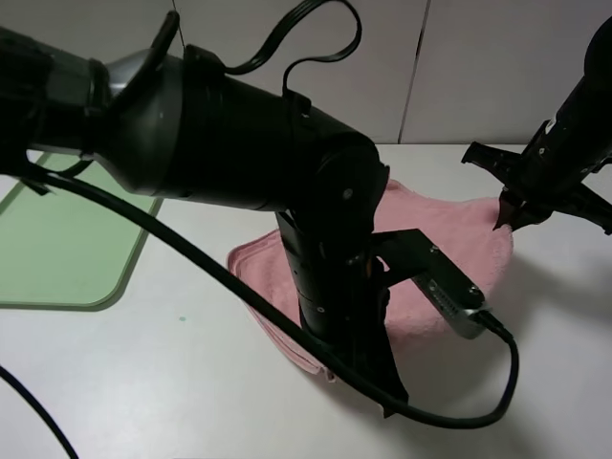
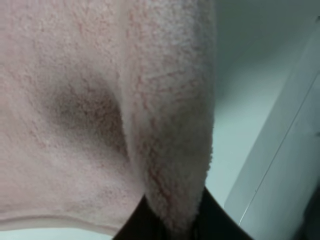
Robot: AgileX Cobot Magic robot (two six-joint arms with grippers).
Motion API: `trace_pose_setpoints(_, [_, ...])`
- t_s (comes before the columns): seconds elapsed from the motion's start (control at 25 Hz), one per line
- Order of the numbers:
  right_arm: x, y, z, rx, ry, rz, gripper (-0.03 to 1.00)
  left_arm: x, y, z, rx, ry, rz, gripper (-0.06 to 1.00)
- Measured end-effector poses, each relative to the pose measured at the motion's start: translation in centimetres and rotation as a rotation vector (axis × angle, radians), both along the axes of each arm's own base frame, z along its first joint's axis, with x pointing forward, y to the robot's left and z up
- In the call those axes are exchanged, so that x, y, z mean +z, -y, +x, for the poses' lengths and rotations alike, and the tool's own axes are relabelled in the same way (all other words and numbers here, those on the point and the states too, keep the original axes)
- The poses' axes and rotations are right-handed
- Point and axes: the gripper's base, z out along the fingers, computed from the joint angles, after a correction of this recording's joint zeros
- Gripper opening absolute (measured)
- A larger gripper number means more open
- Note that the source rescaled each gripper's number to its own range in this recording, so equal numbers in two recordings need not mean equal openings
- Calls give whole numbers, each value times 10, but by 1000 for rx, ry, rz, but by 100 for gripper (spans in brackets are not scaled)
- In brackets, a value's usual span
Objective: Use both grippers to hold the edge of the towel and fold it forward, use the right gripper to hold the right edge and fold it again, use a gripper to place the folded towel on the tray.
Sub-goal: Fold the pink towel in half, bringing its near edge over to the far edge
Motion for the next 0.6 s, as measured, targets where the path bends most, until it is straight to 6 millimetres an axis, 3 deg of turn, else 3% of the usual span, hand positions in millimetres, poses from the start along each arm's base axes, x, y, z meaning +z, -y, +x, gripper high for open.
trace_pose_setpoints(0.6, [35,9,-23,41,-10,-70,0,37,30,-11,16,39,-70,0])
